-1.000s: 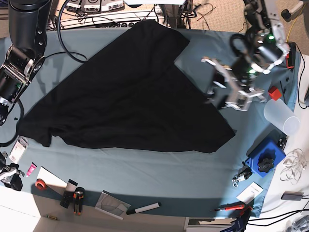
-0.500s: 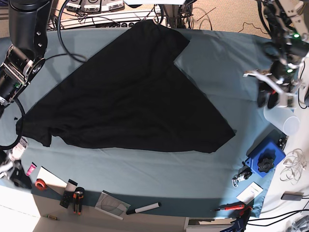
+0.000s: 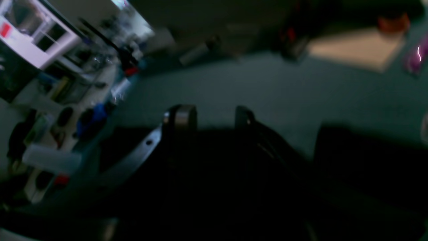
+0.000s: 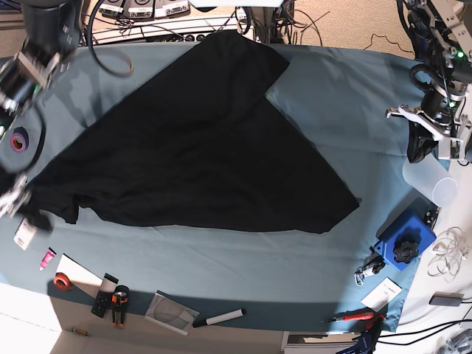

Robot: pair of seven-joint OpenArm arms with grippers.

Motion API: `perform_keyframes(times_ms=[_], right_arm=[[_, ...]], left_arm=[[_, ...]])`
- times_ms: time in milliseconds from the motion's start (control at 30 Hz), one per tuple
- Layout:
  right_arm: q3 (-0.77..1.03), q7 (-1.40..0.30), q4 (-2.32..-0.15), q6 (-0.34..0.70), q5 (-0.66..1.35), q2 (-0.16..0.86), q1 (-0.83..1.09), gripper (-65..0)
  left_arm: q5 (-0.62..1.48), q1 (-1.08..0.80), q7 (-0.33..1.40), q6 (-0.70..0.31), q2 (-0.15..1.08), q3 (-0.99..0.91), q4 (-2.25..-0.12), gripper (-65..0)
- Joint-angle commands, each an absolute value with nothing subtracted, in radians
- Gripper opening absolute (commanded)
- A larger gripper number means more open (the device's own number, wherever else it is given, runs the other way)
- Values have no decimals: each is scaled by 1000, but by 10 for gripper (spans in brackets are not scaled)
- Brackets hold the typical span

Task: Layout the t-shirt on the table in an organized manner, then fold the t-shirt properly
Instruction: 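Release the shirt and move both grippers to its edges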

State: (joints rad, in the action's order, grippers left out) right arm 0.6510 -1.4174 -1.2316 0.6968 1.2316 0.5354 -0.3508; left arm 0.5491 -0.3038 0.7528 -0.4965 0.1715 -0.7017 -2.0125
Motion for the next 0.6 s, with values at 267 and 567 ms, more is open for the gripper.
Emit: perform_keyframes(times_ms=[267, 567], right_arm=[[654, -1396, -1444, 698, 1268, 472, -134, -450], [654, -1396, -1574, 698, 1267, 376, -78, -450]], left_arm=[[659, -236, 725, -585, 181, -702, -1922, -650], [659, -224, 688, -632, 260, -669, -1916, -405]])
